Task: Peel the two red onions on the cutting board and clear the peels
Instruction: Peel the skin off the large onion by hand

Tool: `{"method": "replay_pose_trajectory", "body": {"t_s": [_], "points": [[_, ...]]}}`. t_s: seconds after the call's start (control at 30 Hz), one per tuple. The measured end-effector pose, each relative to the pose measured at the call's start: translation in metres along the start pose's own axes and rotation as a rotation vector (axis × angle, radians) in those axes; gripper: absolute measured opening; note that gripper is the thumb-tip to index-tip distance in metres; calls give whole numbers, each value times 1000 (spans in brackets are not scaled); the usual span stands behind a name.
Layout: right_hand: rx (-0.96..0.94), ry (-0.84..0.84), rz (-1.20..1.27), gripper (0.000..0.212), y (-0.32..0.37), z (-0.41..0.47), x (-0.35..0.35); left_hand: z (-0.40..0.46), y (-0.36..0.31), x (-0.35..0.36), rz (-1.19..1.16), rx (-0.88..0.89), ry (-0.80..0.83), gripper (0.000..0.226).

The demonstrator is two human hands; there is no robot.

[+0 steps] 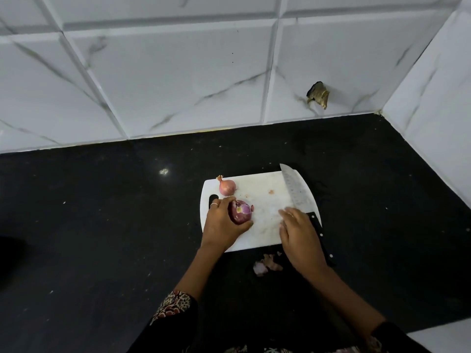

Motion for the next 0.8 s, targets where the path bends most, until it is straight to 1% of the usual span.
{"method": "replay_pose_trajectory", "body": {"t_s": [0.03,0.07,0.13,0.2,0.23,0.3,0.33,0.4,0.47,0.53,0.57,0.63,0.7,0.77,0.8], "points": [[53,81,-47,38,-6,5,8,0,-1,0,-8,-1,-3,76],[63,151,-97,43,-8,6,14,-1,-1,0,-36,-7,-12,74],[-22,203,-162,51,-4,0,23,-2,-2,-3,-160,-63,-35,66],[-94,238,-156,61,2,-19,31,-3,-2,-6,-366,-165,-8,56],[-135,211,-153,60,7,-29,32,-5,-3,-6,-503,-222,27,47],[-242,106,-119,42,17,-49,30,-8,-9,-7,-834,-324,107,26],[-279,64,-83,34,20,-56,28,-10,-13,-7,-996,-368,151,20],[-309,68,1,27,22,-67,25,-13,-20,-6,-1247,-444,212,26],[-310,134,41,33,26,-71,15,-16,-25,-7,-1439,-526,230,32],[-309,128,68,22,29,-68,3,-18,-28,-6,-1587,-580,250,34],[-274,102,120,20,29,-64,-2,-19,-30,-6,-1624,-599,253,34],[-151,47,239,13,27,-50,-12,-20,-32,-6,-1623,-619,253,39],[-38,20,295,15,25,-31,-22,-20,-35,-6,-1595,-629,253,46],[20,36,372,12,28,-14,-36,-20,-39,-6,-1572,-627,267,48],[17,32,420,10,32,-6,-45,-20,-40,-6,-1552,-627,276,47]]}}
Point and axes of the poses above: each hand's wrist, its own z-axis towards the middle knuckle, its own x-axis out of the palm, y = z × x, the point moved 4 cm from there along z, towards the middle knuckle, and after that the axes turned 6 degrees about -z, right-handed, at the moved point
